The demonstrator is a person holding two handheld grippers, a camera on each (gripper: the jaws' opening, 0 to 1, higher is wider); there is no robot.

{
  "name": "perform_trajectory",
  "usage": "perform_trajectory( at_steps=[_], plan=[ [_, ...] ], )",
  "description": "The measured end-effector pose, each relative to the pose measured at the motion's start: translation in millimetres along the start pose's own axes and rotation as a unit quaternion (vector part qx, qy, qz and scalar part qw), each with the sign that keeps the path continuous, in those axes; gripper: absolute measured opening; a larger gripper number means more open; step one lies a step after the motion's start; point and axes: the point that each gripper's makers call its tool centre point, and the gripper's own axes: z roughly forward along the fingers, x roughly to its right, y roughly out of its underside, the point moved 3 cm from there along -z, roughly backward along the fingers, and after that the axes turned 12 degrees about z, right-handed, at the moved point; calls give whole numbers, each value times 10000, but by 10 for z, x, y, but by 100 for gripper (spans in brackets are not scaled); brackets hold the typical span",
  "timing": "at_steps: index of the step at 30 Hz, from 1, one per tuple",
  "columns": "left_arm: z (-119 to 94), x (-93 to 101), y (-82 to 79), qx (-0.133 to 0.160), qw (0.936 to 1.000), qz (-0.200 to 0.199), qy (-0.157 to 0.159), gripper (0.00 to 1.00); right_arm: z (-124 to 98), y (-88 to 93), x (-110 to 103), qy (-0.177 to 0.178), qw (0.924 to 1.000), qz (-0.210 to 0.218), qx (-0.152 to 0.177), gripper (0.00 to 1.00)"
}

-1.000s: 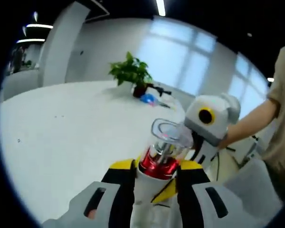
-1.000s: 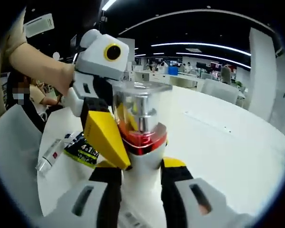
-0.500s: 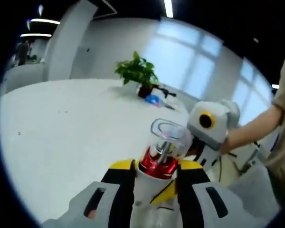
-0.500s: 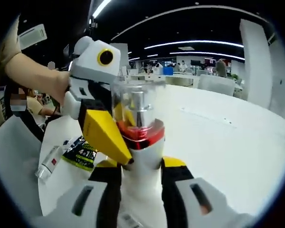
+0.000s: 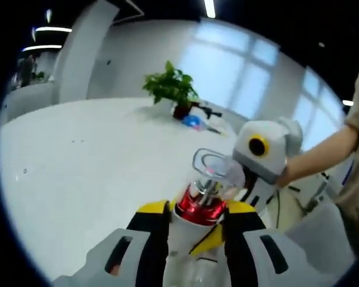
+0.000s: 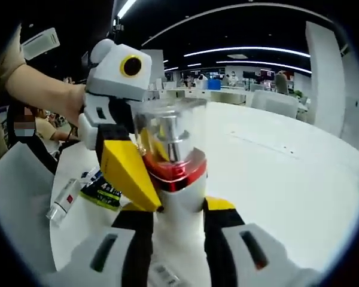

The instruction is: Arrange the skincare products in the storage area until every visible bottle or jar stands upright without overlapping.

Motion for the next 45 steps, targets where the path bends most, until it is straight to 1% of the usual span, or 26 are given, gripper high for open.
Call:
perform_trajectory(
  at_steps=[2, 4, 9, 11, 14, 17, 19, 20, 22, 23, 24, 25, 26, 30, 33, 34, 37, 41, 42, 45],
  plan=[
    [-3, 1, -2, -12, 10000, -4, -32, 32, -3, 6, -11, 13, 10000, -57, -53, 33],
    [-7, 3, -2, -36, 10000, -6, -55, 32, -16, 14, 17, 22, 10000, -72, -61, 35],
    [-50, 16, -13, -105, 9998, 11, -150, 32, -49, -22, 28, 141, 9999, -7, 1, 44],
    [-77, 22, -19, -111, 9998, 3, -179, 34, -75, -20, 14, 176, 9998, -4, 3, 47],
    [-123, 24, -26, -135, 9995, 15, -281, 40, -106, 3, -1, 226, 9997, 4, -5, 52],
    [-172, 42, -26, -141, 9993, -9, -358, 43, -130, 8, -21, 254, 9997, 28, 8, 55],
    [-207, 62, -26, -126, 9990, -37, -420, 46, -173, 7, -70, 284, 9996, 25, 23, 57],
    [-229, 57, -24, -111, 9984, -31, -545, 49, -201, -4, -106, 297, 9995, 19, 46, 57],
    [-262, 69, -19, -96, 9979, -45, -646, 58, -236, -19, -157, 310, 9995, 16, 69, 59],
    [-285, 82, -13, -82, 9975, -92, -701, 61, -234, -5, -148, 319, 9995, 18, 78, 60],
    [-302, 92, -5, -93, 9972, -126, -732, 64, -242, -3, -161, 326, 9994, 10, 80, 61],
    [-330, 110, 3, -96, 9968, -123, -779, 66, -271, -3, -217, 338, 9994, 4, 91, 63],
    [-353, 125, 9, -92, 9966, -122, -812, 68, -288, -3, -242, 342, 9994, 11, 100, 65],
    [-460, 207, 62, -137, 9953, -228, -931, 70, -349, 46, -320, 343, 9993, 56, 100, 70],
    [-537, 272, 110, -154, 9941, -317, -1024, 74, -399, 96, -384, 363, 9993, 113, 71, 72],
    [-572, 308, 123, -132, 9936, -370, -1057, 76, -430, 101, -436, 377, 9991, 154, 76, 73],
    [-635, 391, 154, -111, 9927, -507, -1086, 83, -492, 127, -499, 443, 9986, 265, 105, 75],
    [-753, 541, 196, -21, 9913, -617, -1164, 88, -567, 198, -535, 507, 9974, 474, 185, 76],
    [-788, 578, 210, 22, 9904, -658, -1215, 90, -607, 209, -582, 546, 9967, 544, 234, 77],
    [-871, 648, 266, 9, 9887, -709, -1321, 95, -662, 241, -648, 538, 9964, 591, 295, 79]
  ],
)
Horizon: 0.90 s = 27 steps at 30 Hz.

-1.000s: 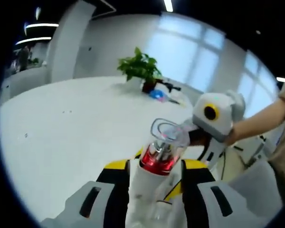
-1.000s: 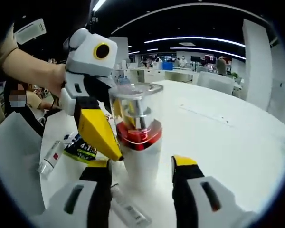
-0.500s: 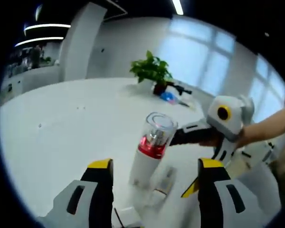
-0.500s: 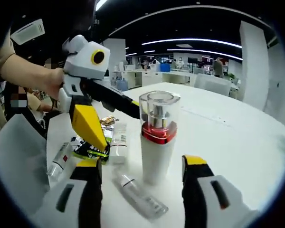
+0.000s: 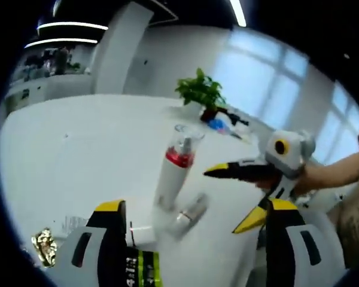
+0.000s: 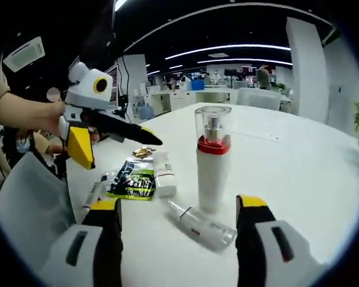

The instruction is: Arrange the skincare products in the storage area until every visible bottle or jar stands upright without overlapping.

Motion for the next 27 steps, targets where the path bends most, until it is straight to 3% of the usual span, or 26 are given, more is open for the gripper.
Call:
perform_trajectory(
  at_steps=[6, 14, 27],
  plan=[
    [-217, 102, 45, 99, 9993, -308, -211, 97, -132, 85, -137, -11, 10000, 85, 3, 81],
    [-500, 285, 129, 130, 9983, -356, -434, 97, -344, -13, -356, -37, 9995, 159, 259, 83],
    [-981, 515, 508, -132, 9954, -397, -862, 97, -572, 29, -611, -34, 9991, 218, 351, 84]
  ],
)
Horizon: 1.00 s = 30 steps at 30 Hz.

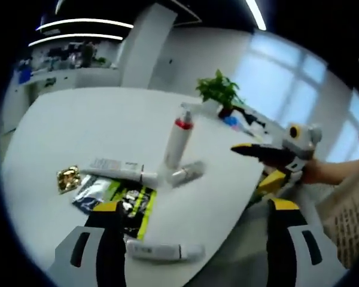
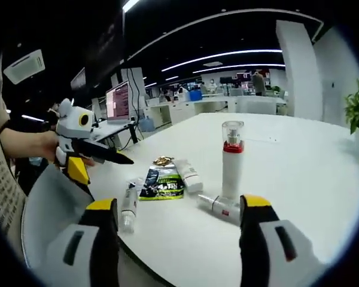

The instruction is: Arrange the skincare products in the storage area until every visible bottle or jar stands upright without overlapping.

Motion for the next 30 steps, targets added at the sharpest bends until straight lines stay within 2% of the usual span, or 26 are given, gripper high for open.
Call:
perform_trajectory(
  at_steps=[9, 17, 25, 30],
  plan=[
    [-257, 19, 102, -5, 9992, -217, -345, 97, -52, -13, -46, 39, 10000, 4, 35, 83],
    [-516, 10, 112, -1, 9980, -189, -606, 97, -33, 13, -99, -52, 9998, -190, -67, 84],
    [-637, 16, 133, 47, 9962, -216, -844, 97, -124, -68, -170, -26, 9999, -43, 120, 83],
    [-676, 19, 197, -37, 9949, -213, -984, 97, -154, -66, -206, -12, 9999, -29, 155, 83]
  ],
)
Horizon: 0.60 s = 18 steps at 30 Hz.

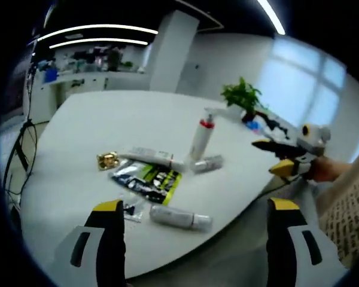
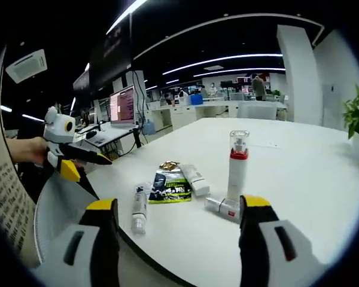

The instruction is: Arrange the skincare products in the storage area until every visible bottle or jar stands upright without overlapping.

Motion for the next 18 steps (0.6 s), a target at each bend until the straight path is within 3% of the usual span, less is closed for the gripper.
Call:
perform_trajectory(
  at_steps=[4, 7, 18],
  plan=[
    [-34, -30, 40, 68, 9997, -11, -213, 97, -2, 23, 17, 9, 10000, 5, -42, 83],
    [-40, -44, 72, 85, 9996, -148, -219, 97, 2, 23, 28, 14, 10000, 41, -43, 83],
    [-13, -24, 128, -50, 9998, -58, -187, 97, 18, 49, 67, 10, 9999, 117, -122, 82]
  ],
)
